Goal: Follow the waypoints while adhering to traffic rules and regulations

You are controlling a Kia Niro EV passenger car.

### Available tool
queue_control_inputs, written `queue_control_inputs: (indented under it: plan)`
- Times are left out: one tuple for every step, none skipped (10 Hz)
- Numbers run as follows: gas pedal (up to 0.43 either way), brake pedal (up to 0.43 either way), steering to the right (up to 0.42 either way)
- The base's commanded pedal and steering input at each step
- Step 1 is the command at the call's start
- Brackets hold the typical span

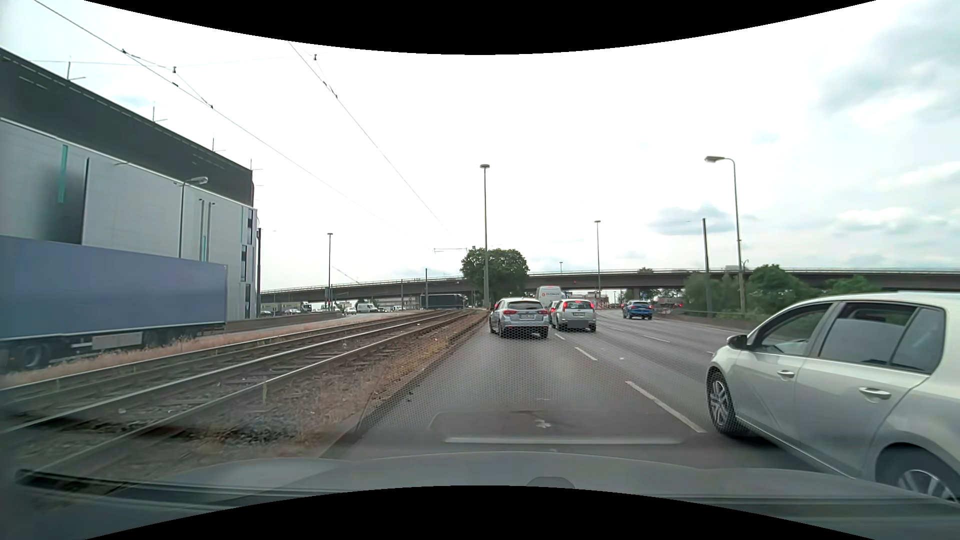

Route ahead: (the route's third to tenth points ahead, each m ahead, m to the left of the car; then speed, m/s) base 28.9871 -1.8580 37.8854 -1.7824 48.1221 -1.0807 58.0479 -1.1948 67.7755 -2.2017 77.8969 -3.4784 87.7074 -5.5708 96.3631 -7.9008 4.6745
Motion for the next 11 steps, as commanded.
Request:
queue_control_inputs:
  plan:
    - [0.13, 0.0, 0.001]
    - [0.13, 0.0, 0.001]
    - [0.13, 0.0, 0.001]
    - [0.13, 0.0, 0.001]
    - [0.13, 0.0, 0.001]
    - [0.13, 0.0, 0.001]
    - [0.13, 0.0, 0.001]
    - [0.13, 0.0, 0.0]
    - [0.087, 0.0, 0.0]
    - [0.087, 0.0, 0.0]
    - [0.087, 0.0, 0.0]
